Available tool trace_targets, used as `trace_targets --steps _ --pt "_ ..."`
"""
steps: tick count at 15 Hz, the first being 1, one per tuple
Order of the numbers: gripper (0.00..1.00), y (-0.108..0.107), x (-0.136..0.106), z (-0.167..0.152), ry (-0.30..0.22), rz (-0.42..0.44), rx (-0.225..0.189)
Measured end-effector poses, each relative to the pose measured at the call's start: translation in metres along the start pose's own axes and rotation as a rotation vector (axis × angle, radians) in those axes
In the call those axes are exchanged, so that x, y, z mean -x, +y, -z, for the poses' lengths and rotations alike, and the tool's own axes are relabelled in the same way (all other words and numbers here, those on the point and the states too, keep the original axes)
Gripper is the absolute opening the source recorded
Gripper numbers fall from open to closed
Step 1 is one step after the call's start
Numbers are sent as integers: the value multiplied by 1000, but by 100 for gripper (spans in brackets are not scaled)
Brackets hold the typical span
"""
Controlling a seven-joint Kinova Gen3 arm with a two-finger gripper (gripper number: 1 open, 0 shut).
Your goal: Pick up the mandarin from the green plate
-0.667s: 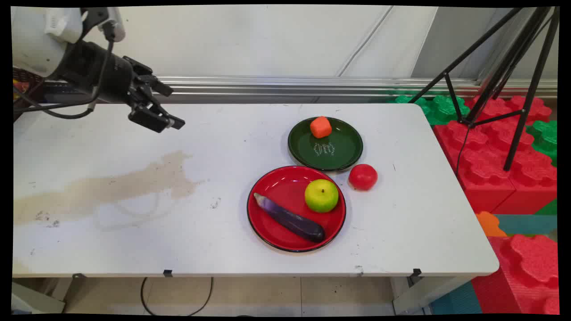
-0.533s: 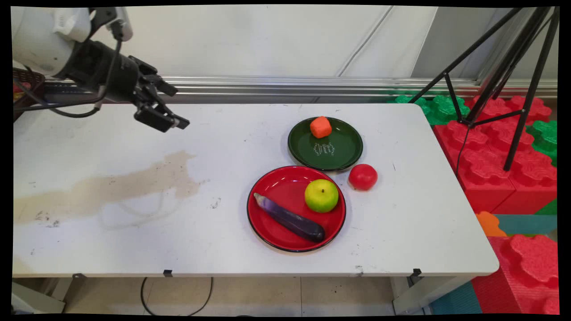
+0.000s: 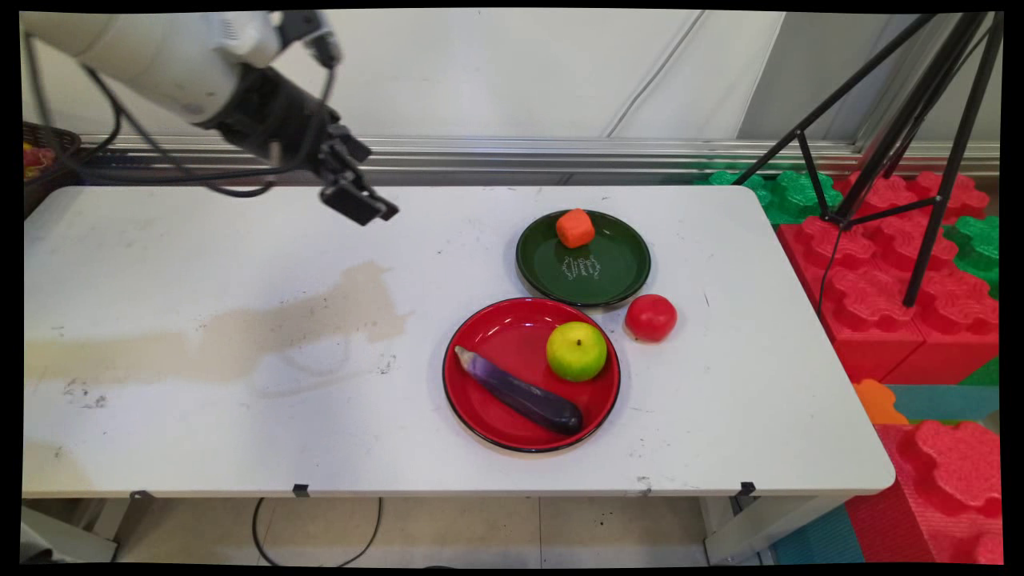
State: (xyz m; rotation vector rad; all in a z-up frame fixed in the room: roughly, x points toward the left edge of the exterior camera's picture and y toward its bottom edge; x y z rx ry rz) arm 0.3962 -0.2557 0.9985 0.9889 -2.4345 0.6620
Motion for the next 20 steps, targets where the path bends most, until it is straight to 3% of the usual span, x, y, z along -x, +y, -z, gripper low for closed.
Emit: trace_targets --steps 8,15,20 --pt "100 14 -67 -64 -83 -25 -50" --pt "100 18 -102 -123 -122 -42 -61" --pt "100 19 -122 -187 -135 -47 -52"
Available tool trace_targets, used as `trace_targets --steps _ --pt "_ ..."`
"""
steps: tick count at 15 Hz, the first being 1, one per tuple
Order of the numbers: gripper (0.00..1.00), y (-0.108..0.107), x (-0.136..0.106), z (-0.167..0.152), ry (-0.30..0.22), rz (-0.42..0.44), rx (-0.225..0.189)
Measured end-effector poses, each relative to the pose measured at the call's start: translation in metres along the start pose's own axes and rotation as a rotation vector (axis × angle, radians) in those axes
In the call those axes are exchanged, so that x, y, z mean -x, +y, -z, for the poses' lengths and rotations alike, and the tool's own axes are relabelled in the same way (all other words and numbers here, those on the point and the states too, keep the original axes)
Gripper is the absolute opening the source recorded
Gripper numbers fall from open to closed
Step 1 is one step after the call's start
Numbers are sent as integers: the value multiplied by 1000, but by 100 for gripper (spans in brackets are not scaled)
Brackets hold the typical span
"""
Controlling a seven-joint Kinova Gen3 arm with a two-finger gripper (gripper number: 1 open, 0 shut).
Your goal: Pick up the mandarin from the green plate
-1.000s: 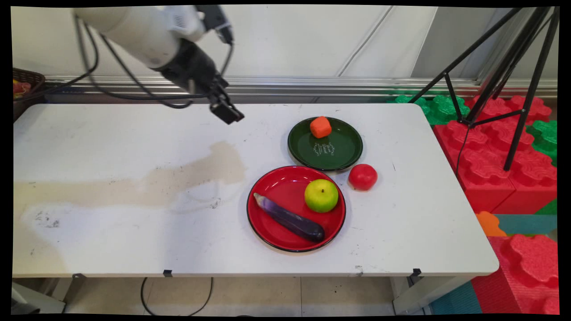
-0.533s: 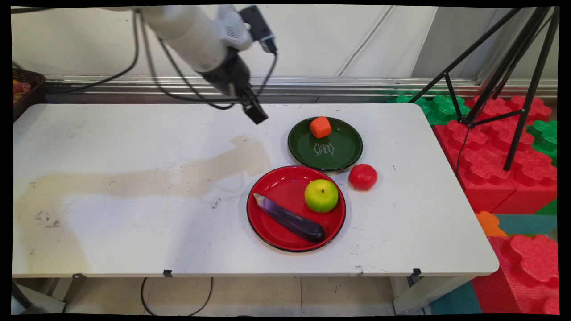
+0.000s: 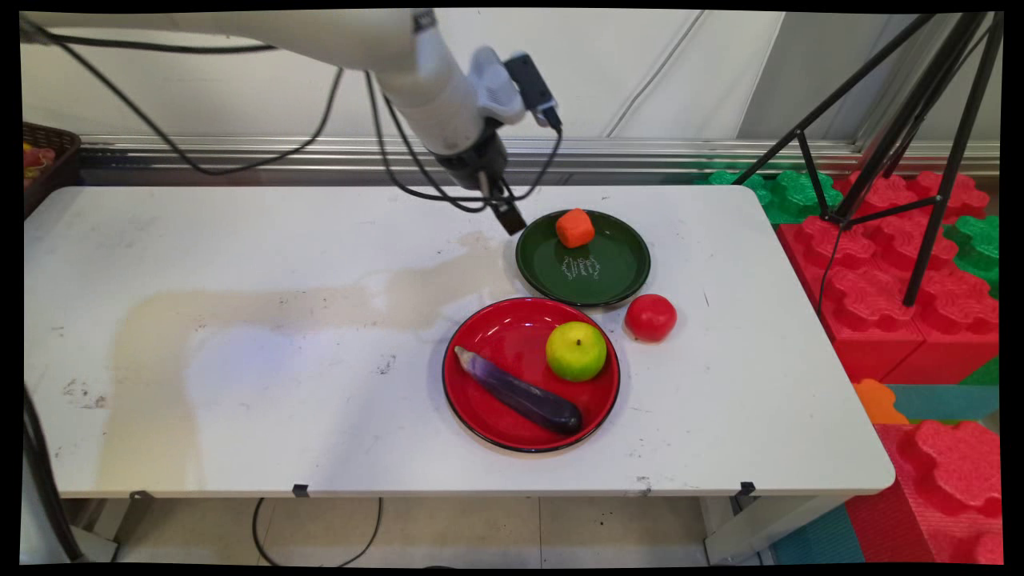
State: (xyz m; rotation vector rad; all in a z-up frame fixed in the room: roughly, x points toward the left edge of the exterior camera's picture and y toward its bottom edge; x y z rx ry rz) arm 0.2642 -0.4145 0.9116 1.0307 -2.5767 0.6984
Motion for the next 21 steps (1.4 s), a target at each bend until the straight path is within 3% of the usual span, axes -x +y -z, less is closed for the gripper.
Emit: trace_targets --steps 8,19,20,21 --pt "100 5 -34 -94 39 -6 31" --pt "100 9 -53 -168 85 -2 49" --pt "0 9 -53 -171 87 -1 48" --pt "0 10 -53 -173 89 0 47"
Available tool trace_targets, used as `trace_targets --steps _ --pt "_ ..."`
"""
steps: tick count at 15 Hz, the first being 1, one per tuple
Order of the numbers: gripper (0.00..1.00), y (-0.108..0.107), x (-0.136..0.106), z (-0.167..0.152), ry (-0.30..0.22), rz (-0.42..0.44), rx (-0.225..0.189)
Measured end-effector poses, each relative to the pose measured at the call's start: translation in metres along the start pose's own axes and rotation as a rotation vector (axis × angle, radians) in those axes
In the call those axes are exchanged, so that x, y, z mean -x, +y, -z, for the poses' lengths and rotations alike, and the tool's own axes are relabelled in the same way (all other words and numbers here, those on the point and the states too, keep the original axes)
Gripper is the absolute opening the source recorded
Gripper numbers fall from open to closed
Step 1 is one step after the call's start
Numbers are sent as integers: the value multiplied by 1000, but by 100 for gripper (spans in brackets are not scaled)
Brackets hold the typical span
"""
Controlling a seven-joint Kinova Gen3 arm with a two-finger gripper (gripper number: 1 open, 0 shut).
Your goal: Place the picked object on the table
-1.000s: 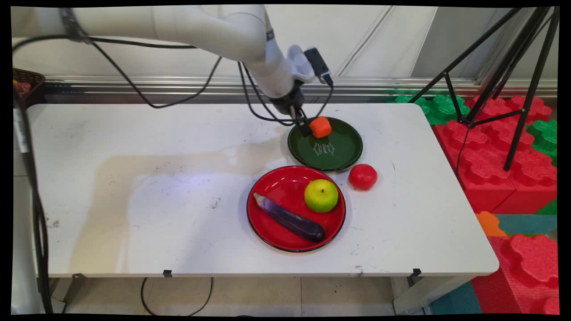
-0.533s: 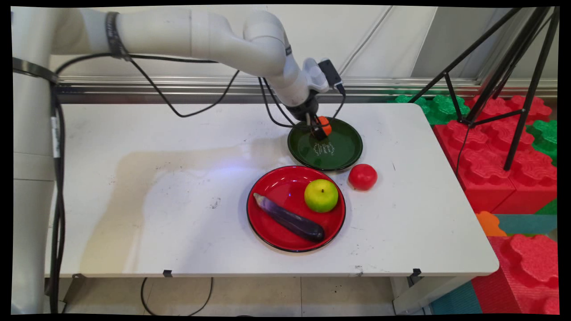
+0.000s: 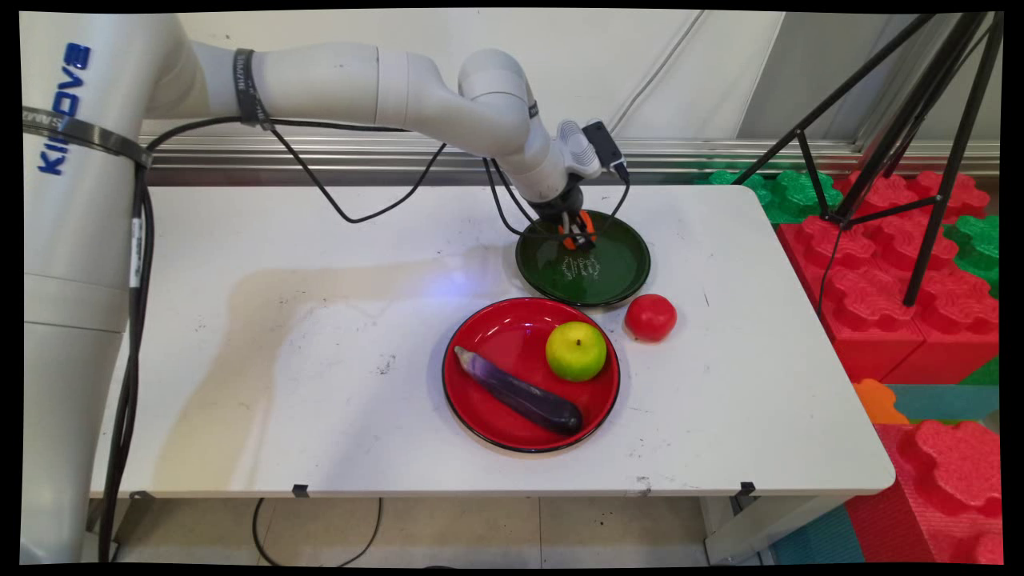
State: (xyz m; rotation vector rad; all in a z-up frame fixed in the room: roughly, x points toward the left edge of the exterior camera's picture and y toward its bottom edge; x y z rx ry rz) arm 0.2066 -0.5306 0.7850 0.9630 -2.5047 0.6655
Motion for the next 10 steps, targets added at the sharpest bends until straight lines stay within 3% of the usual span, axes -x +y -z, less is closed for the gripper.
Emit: trace_targets --steps 5,10 --pt "0 -1 -1 -1 15 9 -19" --pt "0 -6 -2 38 37 16 -56"
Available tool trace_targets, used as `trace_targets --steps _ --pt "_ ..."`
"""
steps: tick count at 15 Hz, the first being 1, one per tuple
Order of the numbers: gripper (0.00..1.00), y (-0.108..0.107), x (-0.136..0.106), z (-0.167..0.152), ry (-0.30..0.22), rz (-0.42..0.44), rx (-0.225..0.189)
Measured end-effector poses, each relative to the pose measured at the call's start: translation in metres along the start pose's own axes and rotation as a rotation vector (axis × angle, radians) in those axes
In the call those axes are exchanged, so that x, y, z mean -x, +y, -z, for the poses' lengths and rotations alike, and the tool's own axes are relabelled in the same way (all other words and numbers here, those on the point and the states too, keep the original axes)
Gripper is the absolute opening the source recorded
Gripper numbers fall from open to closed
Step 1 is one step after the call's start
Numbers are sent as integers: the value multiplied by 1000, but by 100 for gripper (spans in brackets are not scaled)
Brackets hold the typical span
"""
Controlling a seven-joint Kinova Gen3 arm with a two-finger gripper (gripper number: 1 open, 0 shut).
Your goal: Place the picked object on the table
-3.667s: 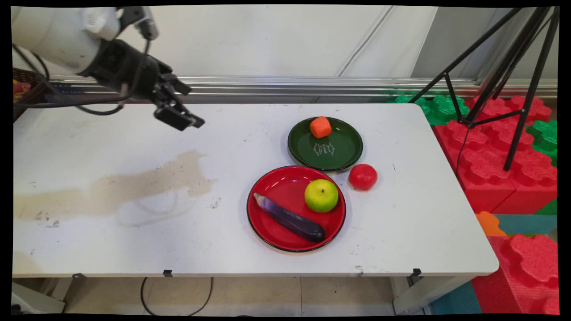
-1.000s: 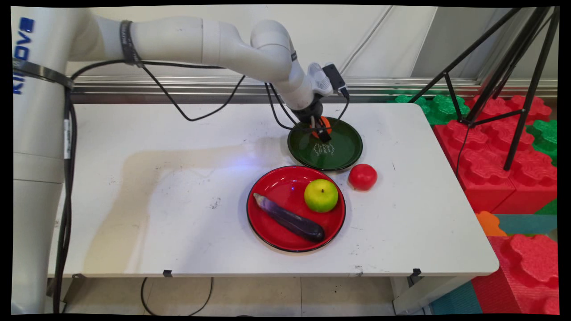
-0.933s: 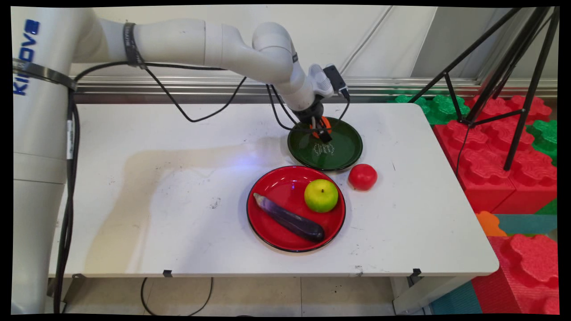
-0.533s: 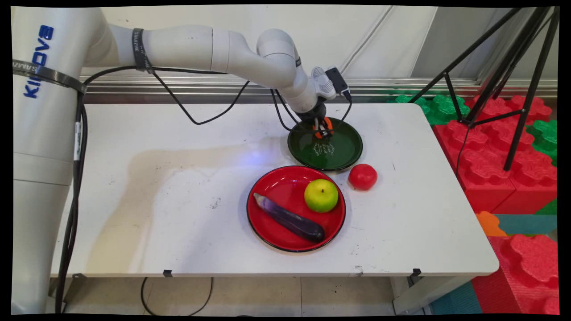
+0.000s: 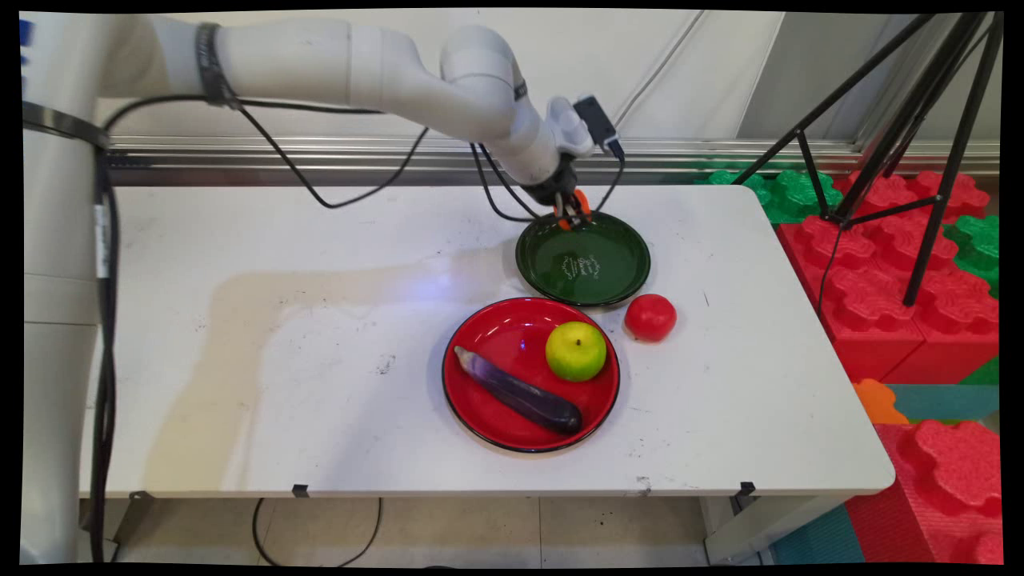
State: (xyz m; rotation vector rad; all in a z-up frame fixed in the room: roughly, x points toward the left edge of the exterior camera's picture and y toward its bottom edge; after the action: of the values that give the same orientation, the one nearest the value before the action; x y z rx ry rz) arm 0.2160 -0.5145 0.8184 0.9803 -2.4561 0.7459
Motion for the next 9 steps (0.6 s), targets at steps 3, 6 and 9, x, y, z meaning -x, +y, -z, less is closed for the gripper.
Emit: trace_targets --steps 3,6,9 --pt "0 -4 -2 34 14 1 -25" --pt "0 -8 3 79 21 6 -52" --pt "0 -12 17 118 14 17 -71"
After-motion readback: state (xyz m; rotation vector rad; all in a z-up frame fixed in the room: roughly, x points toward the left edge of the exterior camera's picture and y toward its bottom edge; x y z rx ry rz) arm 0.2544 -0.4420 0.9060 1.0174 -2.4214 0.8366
